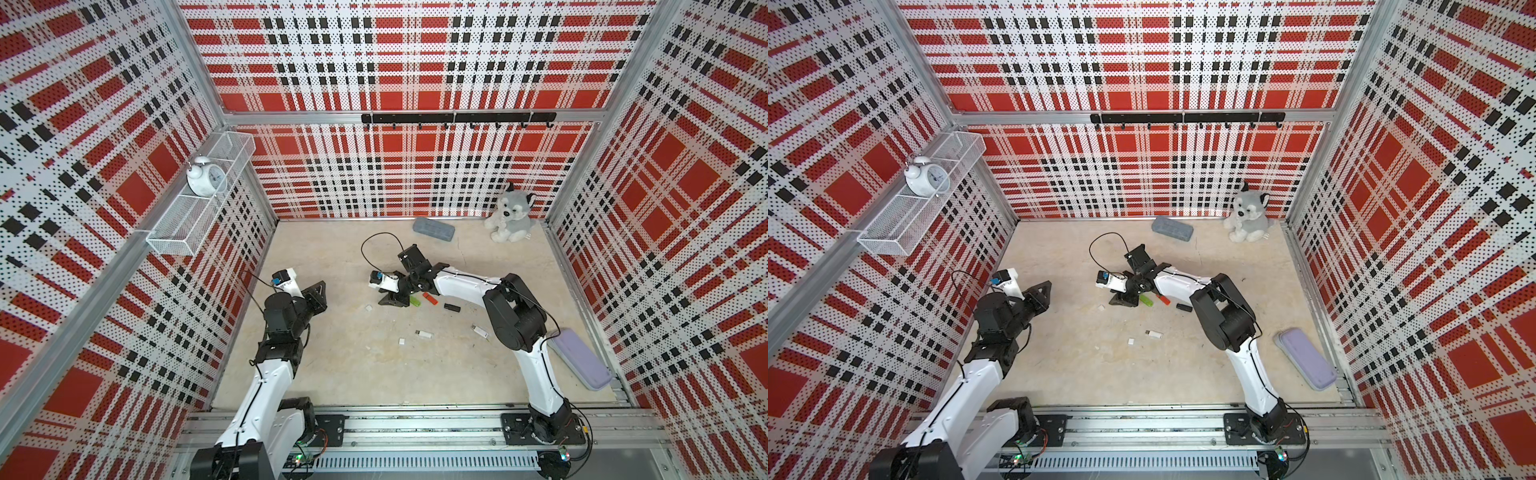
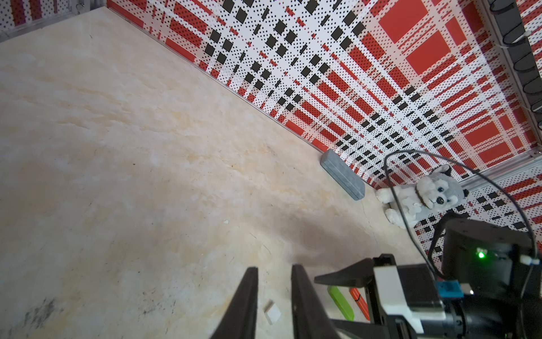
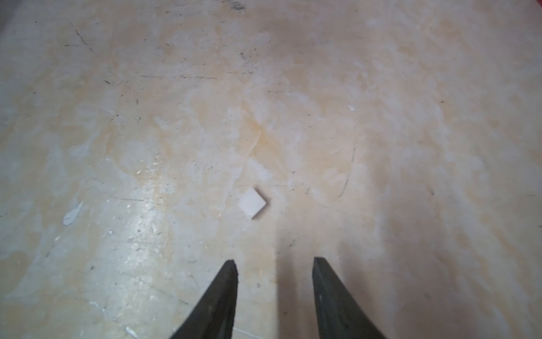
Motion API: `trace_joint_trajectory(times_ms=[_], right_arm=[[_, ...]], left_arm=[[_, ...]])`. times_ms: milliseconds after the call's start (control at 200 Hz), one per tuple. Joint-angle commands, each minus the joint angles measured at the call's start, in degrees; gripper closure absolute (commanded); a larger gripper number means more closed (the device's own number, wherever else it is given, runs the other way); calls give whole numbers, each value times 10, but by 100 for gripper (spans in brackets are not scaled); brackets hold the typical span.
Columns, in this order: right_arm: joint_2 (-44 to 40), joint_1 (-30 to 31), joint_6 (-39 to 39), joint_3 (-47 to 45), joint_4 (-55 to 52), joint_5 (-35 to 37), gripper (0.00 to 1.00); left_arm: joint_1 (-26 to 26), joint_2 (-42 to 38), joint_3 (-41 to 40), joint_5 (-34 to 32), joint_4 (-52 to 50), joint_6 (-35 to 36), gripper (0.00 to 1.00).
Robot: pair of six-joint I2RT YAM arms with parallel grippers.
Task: Close the usb drive cover
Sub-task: Pick up the cover from the center of the board.
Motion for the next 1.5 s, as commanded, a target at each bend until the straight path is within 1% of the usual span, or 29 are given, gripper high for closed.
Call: trace_joint_trajectory(times_ms=[0,55,110,170,225,341,416,476,641,716,757,907,1157,1313,1493], right_arm=[[38,7,-2,59,-43,23,54],[49,10,28,77,-48,21,53],[47,17,82,70,-19,37,53],[37,27,120,49,5,43,53],[24,38,163,16,44,64,52],[0,58,209,-39,89,101,50],[-5,66,230,-57,100,101,49],[-6,73,247,-67,109,122,48],[-3,81,269,-85,128,157,46],[0,83,275,-91,131,173,47],[2,83,282,-94,136,183,50],[8,86,280,-97,137,179,54],[17,94,276,-89,134,170,54],[25,96,279,-84,133,178,53],[32,98,285,-78,130,174,57]], left_arm=[[7,-8,2,1,5,5,76],[6,-10,4,-3,2,5,76],[5,-13,3,-6,2,5,75],[6,-14,4,-8,3,4,75],[6,-13,3,-9,3,3,75],[6,-10,6,-2,4,4,75],[6,-10,3,-1,7,4,75],[7,-9,3,2,10,2,75],[6,-12,5,8,9,1,75],[6,-16,5,8,8,1,75],[6,-18,5,7,8,1,75],[6,-22,3,7,7,2,75],[6,-19,1,9,9,0,75],[5,-19,2,8,10,0,75],[6,-16,1,9,11,0,75]])
